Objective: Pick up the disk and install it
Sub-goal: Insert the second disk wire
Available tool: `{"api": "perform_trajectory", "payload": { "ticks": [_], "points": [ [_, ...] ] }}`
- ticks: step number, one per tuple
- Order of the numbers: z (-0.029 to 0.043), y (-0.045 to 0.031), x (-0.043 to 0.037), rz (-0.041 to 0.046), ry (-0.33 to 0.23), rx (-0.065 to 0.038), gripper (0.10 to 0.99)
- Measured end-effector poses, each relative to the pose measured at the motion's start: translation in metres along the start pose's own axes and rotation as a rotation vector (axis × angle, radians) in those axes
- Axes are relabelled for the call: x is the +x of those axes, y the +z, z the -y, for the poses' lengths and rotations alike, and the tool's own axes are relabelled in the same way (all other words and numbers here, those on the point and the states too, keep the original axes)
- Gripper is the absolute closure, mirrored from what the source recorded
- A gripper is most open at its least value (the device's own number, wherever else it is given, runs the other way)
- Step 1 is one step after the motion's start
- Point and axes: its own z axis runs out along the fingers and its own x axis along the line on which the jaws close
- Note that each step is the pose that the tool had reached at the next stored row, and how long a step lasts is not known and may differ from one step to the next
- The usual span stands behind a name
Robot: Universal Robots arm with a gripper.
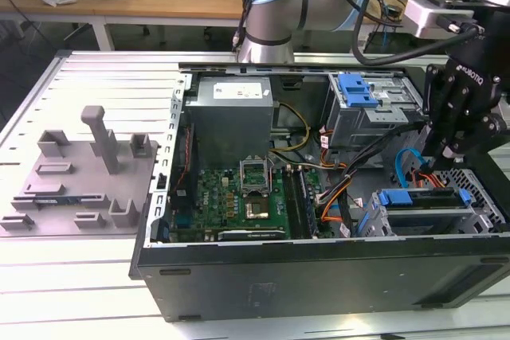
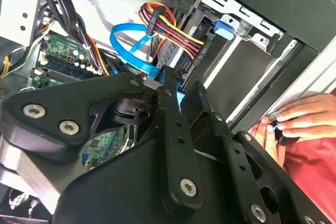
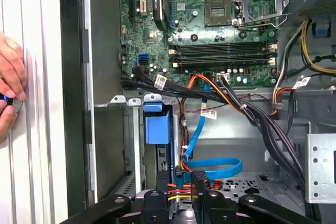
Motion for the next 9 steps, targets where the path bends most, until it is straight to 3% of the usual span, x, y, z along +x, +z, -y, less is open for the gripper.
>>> {"api": "perform_trajectory", "payload": {
  "ticks": [3, 6, 7, 9],
  "points": [
    [0.0000, 0.0010, 0.0005, 0.0058, 0.000, 0.000, 0.769],
    [0.0003, 0.0040, 0.0076, 0.0468, 0.000, -0.002, 0.769],
    [0.0004, 0.0044, 0.0090, 0.0527, 0.000, -0.002, 0.769],
    [0.0004, 0.0047, 0.0102, 0.0563, 0.000, -0.002, 0.769]
  ]
}}
